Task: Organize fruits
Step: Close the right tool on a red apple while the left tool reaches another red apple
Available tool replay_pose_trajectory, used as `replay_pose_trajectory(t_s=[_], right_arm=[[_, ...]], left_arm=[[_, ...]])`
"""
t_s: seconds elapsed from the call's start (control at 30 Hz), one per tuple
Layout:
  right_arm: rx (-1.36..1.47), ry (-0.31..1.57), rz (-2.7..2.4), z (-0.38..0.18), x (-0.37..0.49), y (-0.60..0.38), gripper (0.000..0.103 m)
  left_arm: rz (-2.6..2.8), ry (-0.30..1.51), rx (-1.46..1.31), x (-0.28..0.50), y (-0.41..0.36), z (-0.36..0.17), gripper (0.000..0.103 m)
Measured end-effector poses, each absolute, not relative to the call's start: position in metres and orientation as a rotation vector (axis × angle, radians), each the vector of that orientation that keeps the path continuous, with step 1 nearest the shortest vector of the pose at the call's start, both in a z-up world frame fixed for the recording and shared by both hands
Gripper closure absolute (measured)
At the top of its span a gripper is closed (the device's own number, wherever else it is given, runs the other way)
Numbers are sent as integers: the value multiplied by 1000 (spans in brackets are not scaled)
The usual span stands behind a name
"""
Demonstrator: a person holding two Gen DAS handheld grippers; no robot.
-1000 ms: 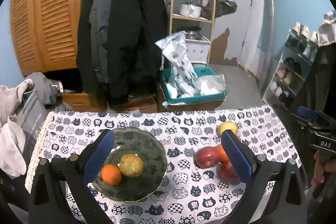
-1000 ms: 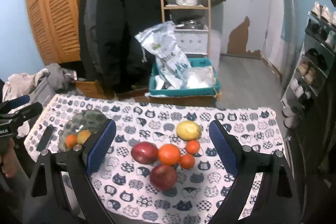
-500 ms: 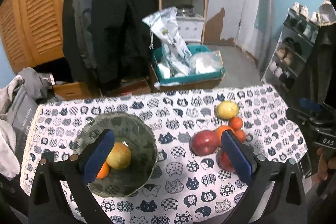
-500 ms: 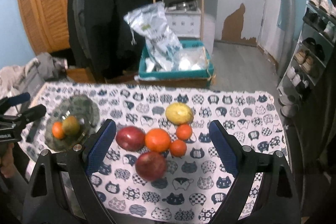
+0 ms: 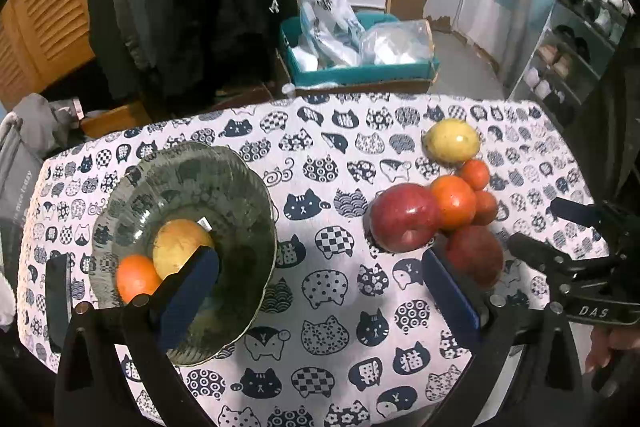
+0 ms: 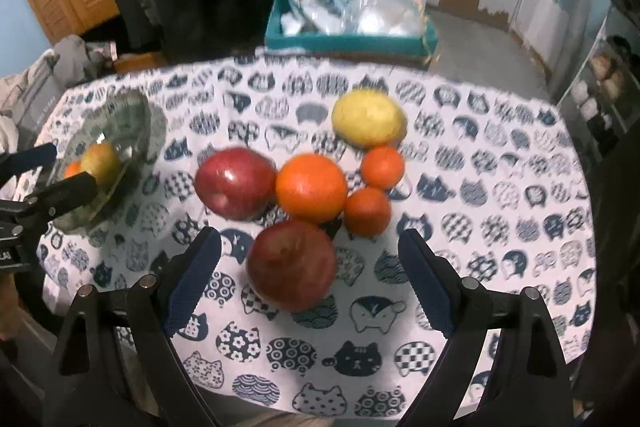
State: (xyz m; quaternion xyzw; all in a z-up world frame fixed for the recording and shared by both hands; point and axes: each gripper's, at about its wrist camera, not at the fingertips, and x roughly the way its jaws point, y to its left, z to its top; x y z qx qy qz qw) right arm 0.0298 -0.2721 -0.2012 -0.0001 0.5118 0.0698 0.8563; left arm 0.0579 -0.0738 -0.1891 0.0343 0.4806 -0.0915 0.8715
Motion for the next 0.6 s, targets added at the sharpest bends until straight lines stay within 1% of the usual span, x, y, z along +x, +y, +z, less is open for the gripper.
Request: replay_pose_trajectory(t_s=[0.3,0.6], right_arm=[[6,1179,152,-241,35,-267,14],[39,1224,169,-270,46,-262,14]], left_arm=[[-191,1082,89,71,-81,-226,1],[-182,1108,87,75,-79,-234,1]])
